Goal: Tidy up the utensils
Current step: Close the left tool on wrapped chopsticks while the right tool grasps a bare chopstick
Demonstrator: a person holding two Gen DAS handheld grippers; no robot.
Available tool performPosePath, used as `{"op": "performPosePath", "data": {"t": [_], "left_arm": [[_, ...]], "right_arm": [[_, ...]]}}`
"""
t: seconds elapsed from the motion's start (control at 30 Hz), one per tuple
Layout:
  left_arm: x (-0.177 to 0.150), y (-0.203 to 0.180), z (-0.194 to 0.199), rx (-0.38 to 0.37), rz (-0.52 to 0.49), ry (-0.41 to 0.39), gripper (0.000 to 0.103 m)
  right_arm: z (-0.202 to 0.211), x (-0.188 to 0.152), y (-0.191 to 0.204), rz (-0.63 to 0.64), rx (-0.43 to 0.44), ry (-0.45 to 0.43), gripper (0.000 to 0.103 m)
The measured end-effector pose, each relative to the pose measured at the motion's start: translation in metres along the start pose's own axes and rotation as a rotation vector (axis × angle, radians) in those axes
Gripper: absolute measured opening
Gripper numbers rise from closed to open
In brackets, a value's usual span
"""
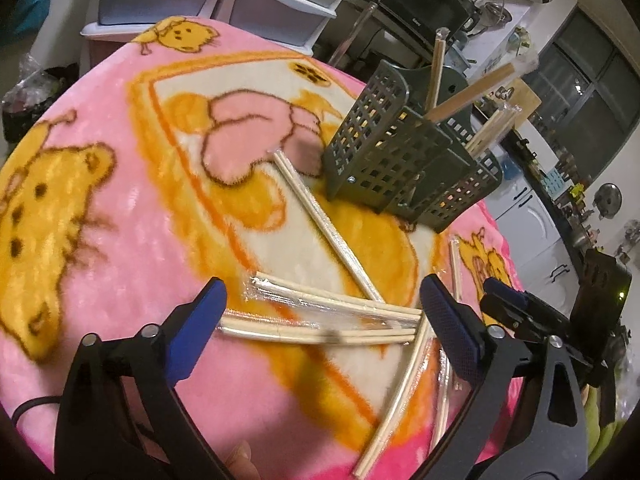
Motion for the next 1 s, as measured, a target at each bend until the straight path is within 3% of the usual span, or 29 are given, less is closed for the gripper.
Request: {"op": "performPosePath", "data": {"t": [0.33,0.7,1.0], "left_arm": [[0.003,0.003,-0.019,-0.001,0.008,0.049,0.063],[0.003,0.006,-0.027,0.01,0.012,0.065,0.052],[0.004,0.009,-0.028,0.02,0.023,0.063,0.036]], "right_arm": [[-0.017,-0.002,-0.008,-0.027,0.045,0.051,0.048],[-0.036,-0.001,-0.022,-0.095,0.108,0.097,0.038],[-0.034,-0.001,-0.023,-0.098,0.117,0.09,0.015]]}}
Point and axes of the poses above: each gripper's, at about its wrist camera, not at the fingertips, and z roughly against the way its jaws point, y to its left, x to its top, the point moved 1 cm from there along -z, roughly the way its jaws point, and after that the axes turned 12 degrees about x, right-handed, at the moved point
